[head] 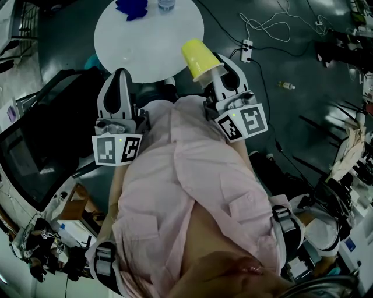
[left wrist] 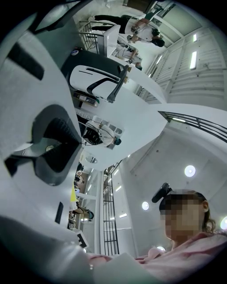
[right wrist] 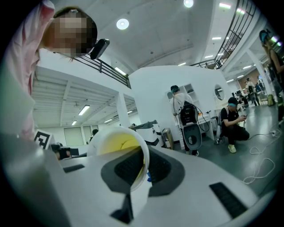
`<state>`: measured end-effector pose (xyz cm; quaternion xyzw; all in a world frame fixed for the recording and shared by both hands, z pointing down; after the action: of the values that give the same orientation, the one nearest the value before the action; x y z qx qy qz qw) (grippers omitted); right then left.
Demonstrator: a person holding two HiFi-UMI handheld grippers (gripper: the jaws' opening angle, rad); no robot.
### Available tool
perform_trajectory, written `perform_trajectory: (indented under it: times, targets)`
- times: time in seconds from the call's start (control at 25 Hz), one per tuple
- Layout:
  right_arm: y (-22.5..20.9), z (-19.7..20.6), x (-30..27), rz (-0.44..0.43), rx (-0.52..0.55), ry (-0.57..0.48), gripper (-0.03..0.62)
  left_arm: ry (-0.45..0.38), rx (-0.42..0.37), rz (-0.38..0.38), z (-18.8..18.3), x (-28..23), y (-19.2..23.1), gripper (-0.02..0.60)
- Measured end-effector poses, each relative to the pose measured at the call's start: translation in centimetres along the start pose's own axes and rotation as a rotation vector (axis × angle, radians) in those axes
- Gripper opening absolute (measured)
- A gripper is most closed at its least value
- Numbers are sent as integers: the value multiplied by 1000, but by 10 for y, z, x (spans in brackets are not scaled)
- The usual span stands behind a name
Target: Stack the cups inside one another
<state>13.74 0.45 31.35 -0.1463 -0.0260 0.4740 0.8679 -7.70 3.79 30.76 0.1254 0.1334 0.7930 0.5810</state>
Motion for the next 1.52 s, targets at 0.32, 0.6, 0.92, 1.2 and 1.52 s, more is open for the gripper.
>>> perform_trajectory:
  times: [0.32,0.6,0.92,1.2,1.52]
  targets:
    - [11,0,-10,-5,13,11,37,1,-3,-5,-4,4,13,15]
    - [25,-3,-26,9,38,32,37,4,1,-6,-16,6,37,15]
    - [42,-6,-56,13,68,82,37,20,-10,-23,-36,8,76,15]
    - [42,1,-87,-10,28,181,37,43,3,-38,-38,11,97,15]
    - [31,9,-120,28,83,319,37,72,49,-28,-35,1,117,15]
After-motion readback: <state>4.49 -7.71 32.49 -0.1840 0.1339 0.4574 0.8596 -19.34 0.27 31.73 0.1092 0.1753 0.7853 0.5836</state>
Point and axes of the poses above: the fingertips, and each gripper's own axes: x backward along the fingers, y to its left, z out of its underside, the point moved 2 cm from there along x, backward along the fingers, and after that the axes turned 1 degree about z, right-handed, at the moved point
